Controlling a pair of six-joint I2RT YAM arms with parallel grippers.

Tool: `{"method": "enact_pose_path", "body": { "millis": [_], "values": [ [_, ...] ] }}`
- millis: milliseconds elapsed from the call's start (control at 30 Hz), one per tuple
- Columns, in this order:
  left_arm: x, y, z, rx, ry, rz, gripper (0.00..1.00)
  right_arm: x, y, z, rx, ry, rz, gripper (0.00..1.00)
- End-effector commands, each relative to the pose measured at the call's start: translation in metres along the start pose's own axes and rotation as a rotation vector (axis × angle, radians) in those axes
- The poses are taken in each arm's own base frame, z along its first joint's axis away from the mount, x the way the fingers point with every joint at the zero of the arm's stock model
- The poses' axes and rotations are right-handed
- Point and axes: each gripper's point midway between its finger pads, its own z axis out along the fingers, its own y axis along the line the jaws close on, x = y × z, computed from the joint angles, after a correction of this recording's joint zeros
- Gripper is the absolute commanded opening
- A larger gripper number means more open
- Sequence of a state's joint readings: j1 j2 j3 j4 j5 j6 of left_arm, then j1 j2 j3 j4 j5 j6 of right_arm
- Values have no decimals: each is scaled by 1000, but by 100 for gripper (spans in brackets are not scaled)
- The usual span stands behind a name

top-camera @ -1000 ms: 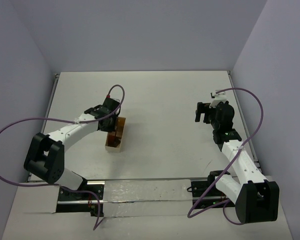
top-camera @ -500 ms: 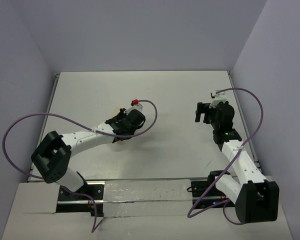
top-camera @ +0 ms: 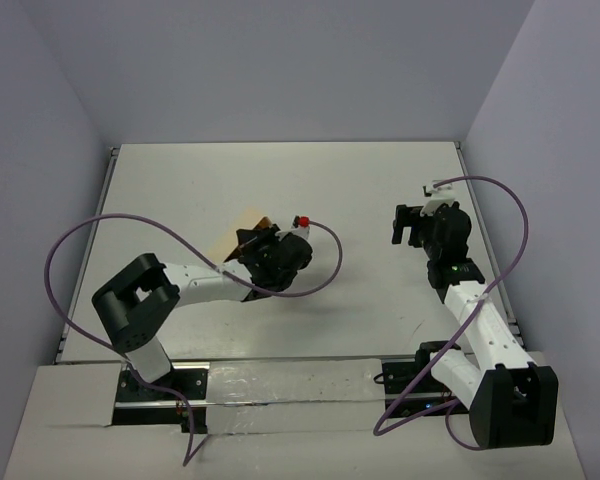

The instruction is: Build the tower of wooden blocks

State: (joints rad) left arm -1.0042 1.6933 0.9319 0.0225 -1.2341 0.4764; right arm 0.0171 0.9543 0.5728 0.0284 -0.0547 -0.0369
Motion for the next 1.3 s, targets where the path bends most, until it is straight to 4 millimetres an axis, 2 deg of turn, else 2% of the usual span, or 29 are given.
{"method": "enact_pose_path", "body": {
  "millis": [0,167,233,300,367,467,767,1000,1267],
  "values": [
    [-18,12,-17,-127,-53,29,0,-28,-1,-4,-2,-68,-4,100],
    [-27,2,-27,-192,-123,138,0,-28,-2,-5,-1,-68,-6,100],
    [-28,16,-33,-277,-155,160,0,-29,-1,-5,-5,-70,-7,100],
    [-26,5,-32,-314,-168,237,0,-27,-1,-5,-8,-65,-6,100],
    [-25,-2,-31,-311,-171,254,0,-28,0,-6,-9,-66,-7,100],
    [-32,1,-30,-320,-186,261,0,-27,-9,-7,12,-67,3,100],
    [-43,-4,-28,-336,-199,337,0,-27,-12,-7,14,-65,5,100],
    [-42,-9,-26,-334,-194,369,0,-25,-12,-7,7,-56,7,100],
    [-35,9,-15,-346,-141,315,0,-25,-13,-7,5,-55,11,100]
  ]
}}
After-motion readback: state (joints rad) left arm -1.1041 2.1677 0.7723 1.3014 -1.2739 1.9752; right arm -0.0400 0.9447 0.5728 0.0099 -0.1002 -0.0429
